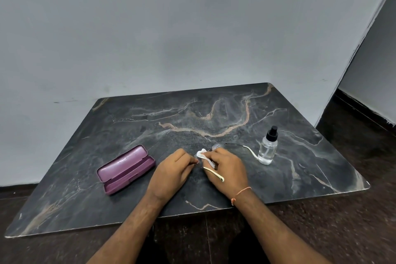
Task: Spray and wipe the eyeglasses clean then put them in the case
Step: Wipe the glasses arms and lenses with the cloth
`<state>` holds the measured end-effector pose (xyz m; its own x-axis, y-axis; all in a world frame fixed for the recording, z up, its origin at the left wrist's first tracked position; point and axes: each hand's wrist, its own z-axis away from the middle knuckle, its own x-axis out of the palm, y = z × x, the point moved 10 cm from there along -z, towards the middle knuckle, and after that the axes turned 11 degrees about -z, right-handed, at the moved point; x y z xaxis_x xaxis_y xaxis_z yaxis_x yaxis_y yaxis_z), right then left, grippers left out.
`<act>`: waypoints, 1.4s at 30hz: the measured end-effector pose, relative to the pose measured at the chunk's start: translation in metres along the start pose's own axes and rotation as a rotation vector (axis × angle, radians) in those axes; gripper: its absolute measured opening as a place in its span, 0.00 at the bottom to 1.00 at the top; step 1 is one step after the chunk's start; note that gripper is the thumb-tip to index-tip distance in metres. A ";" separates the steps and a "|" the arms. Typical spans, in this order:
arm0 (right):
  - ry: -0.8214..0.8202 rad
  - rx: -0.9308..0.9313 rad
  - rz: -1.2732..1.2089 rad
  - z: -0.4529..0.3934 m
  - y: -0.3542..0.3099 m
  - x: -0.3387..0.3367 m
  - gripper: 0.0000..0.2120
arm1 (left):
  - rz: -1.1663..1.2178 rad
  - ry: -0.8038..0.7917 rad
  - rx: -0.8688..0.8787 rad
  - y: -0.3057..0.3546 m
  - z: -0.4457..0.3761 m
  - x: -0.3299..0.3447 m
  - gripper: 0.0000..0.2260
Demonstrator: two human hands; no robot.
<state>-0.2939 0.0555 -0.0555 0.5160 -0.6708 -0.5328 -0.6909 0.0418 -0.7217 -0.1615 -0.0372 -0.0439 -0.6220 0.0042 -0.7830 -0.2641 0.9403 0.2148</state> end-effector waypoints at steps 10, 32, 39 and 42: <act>0.000 0.003 -0.075 0.000 0.005 0.000 0.08 | 0.009 0.008 0.006 0.001 0.001 0.000 0.03; -0.090 -0.026 -0.063 -0.001 0.007 0.014 0.13 | -0.025 -0.006 -0.017 0.002 0.001 -0.002 0.02; 0.031 -0.029 -0.010 -0.003 0.009 0.004 0.07 | -0.014 -0.025 -0.016 0.003 0.001 -0.002 0.03; 0.030 -0.027 -0.017 -0.003 0.008 0.005 0.09 | -0.014 -0.034 -0.015 0.002 0.001 0.000 0.02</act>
<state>-0.2984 0.0497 -0.0629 0.5124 -0.6932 -0.5070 -0.6958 0.0110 -0.7182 -0.1610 -0.0349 -0.0438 -0.5930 0.0023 -0.8052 -0.2842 0.9350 0.2120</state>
